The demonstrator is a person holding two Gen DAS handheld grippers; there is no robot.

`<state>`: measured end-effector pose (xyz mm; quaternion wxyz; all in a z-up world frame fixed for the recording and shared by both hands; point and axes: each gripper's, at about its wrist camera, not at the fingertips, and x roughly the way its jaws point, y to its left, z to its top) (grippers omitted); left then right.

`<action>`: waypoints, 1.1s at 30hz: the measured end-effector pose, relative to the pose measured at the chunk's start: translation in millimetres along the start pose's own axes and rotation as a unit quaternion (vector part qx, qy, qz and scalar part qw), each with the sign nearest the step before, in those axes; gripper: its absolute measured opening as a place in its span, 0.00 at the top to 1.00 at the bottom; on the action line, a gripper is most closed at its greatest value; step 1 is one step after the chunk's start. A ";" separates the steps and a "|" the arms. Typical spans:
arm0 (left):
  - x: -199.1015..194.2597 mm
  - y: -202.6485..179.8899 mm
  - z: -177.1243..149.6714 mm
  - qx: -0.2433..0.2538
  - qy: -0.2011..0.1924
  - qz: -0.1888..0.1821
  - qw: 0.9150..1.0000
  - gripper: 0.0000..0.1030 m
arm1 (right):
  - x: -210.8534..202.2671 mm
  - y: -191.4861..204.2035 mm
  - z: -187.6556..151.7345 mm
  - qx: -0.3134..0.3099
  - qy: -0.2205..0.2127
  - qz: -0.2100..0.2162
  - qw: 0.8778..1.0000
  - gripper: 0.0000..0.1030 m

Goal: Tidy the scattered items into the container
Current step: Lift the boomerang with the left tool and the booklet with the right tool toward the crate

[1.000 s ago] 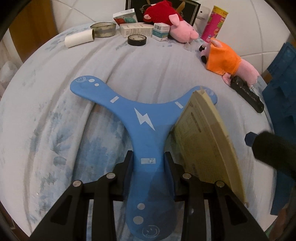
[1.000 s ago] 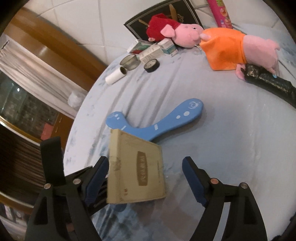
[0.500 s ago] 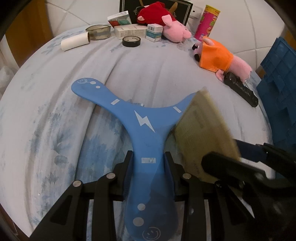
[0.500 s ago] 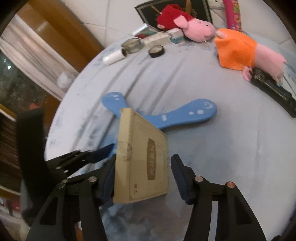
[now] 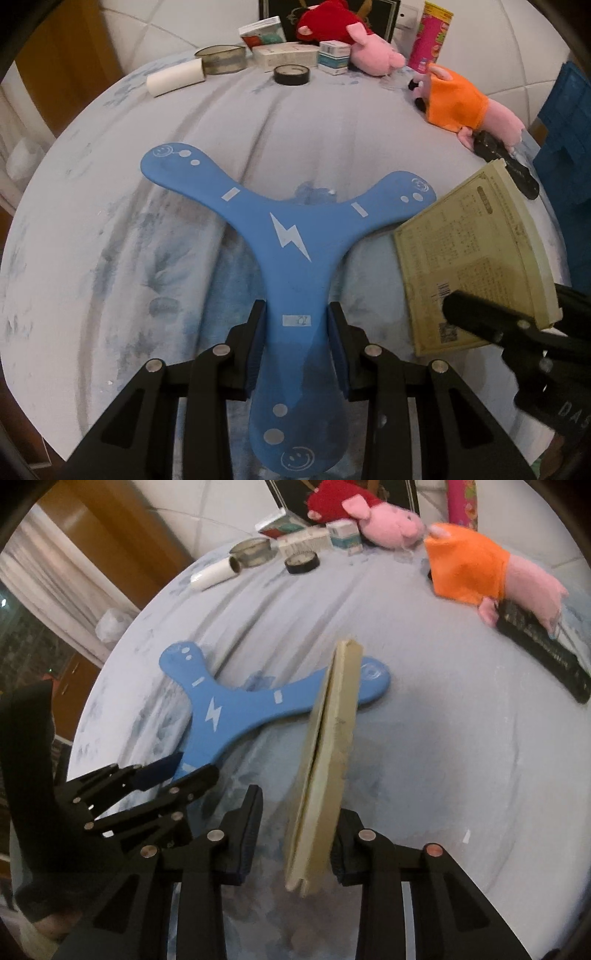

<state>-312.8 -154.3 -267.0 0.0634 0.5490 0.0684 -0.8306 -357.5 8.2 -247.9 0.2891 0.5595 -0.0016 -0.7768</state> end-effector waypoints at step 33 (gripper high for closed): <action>-60.6 33.3 -15.6 0.020 -0.060 -0.031 0.998 0.69 | -48.0 58.5 -13.9 0.000 -0.085 -0.050 0.995 0.89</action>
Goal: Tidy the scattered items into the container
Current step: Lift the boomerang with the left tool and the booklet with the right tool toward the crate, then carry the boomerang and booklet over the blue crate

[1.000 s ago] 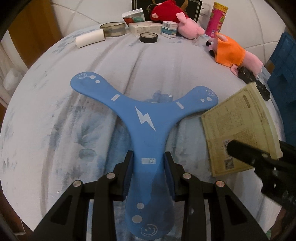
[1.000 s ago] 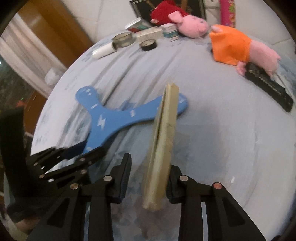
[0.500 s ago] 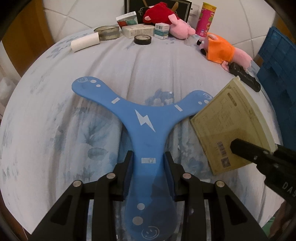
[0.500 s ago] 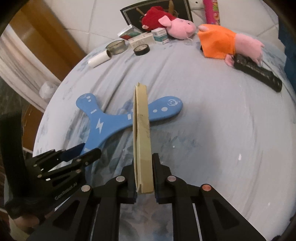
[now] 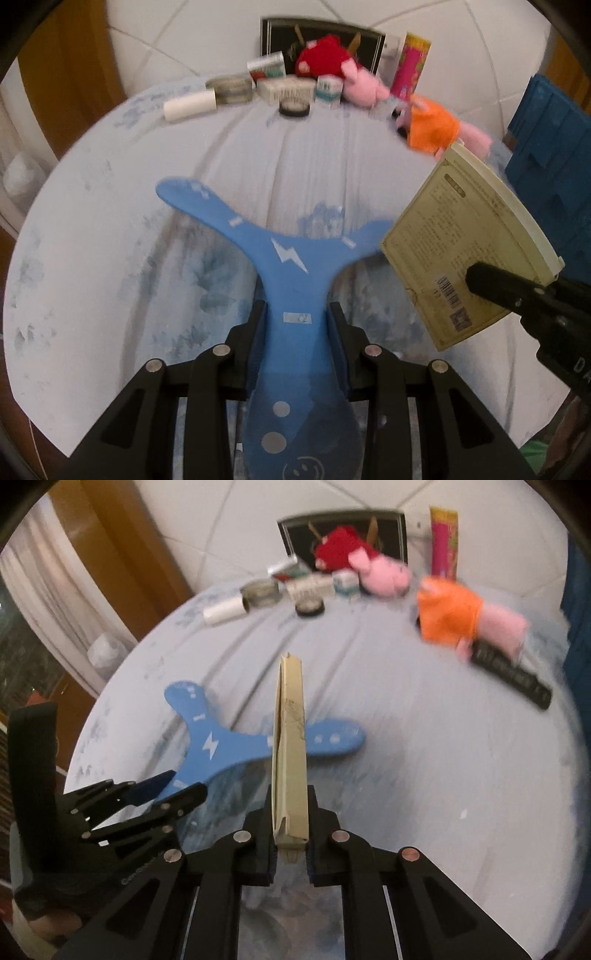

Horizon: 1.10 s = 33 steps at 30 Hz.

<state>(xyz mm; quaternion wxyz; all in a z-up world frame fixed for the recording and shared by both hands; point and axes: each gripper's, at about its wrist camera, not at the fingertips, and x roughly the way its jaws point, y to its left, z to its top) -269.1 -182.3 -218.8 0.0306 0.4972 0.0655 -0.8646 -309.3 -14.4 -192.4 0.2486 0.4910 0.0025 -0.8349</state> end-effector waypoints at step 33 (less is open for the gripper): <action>-162.9 -127.0 137.8 0.075 -0.222 -0.081 0.969 0.69 | -251.7 -43.3 72.7 0.017 -0.231 -0.144 0.962 0.89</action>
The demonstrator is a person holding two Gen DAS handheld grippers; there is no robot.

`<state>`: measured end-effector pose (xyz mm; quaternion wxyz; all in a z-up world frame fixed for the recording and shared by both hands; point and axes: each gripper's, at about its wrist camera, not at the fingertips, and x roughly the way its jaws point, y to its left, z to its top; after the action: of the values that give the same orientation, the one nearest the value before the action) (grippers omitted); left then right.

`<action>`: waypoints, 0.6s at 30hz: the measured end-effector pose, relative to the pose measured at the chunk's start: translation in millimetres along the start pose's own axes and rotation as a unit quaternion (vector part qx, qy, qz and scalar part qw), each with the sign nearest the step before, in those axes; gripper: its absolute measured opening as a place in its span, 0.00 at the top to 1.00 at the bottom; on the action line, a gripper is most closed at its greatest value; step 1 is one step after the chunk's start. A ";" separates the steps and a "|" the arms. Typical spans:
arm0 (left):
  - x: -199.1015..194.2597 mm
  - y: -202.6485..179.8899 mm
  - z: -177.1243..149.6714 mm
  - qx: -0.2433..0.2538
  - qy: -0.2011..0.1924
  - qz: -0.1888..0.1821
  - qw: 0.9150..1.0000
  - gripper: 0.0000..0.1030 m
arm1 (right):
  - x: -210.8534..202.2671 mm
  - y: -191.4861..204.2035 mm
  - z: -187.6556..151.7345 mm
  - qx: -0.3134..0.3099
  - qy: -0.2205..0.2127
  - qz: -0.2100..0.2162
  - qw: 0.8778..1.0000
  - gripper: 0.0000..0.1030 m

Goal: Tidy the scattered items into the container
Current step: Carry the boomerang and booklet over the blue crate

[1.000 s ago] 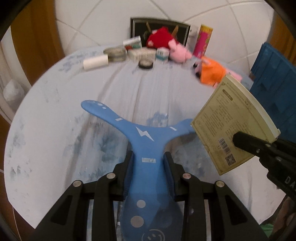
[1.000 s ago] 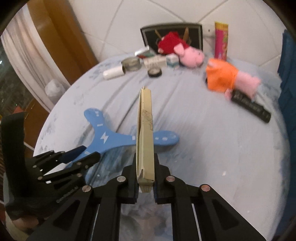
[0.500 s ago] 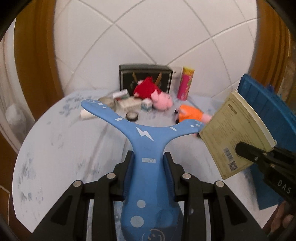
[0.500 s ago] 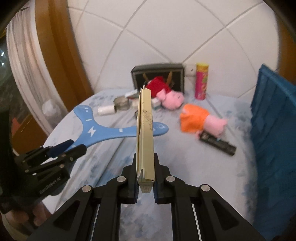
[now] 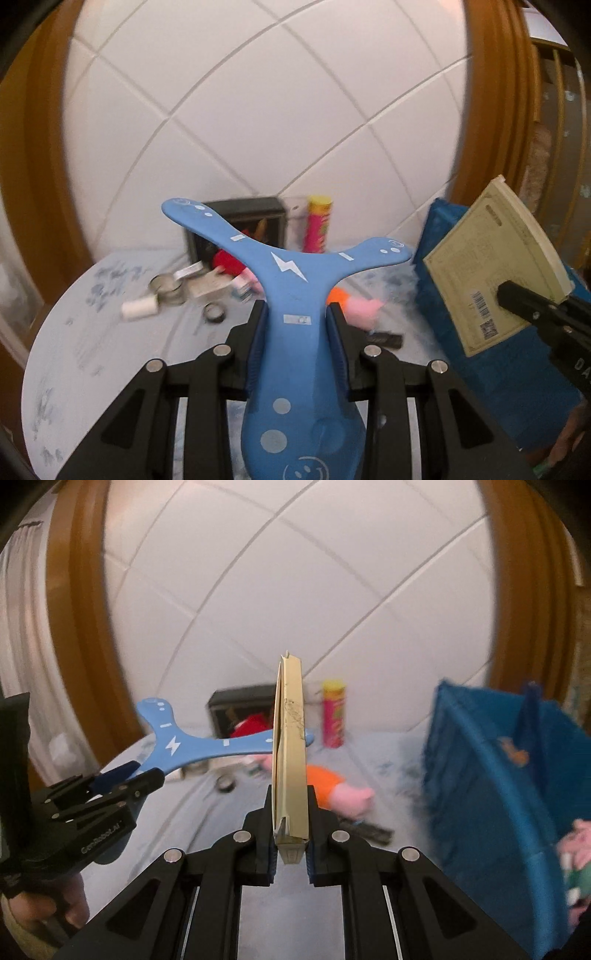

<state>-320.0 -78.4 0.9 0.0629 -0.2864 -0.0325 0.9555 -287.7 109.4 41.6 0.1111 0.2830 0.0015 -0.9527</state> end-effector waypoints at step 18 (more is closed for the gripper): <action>-17.4 -316.4 35.7 0.038 0.004 -0.100 0.994 0.69 | -169.5 -263.1 10.0 0.027 -0.057 -0.138 0.988 0.89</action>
<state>-293.1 231.4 71.2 0.1691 -0.2830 -0.0242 0.9438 -210.9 401.0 125.6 -0.0291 0.2281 0.0079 -0.9732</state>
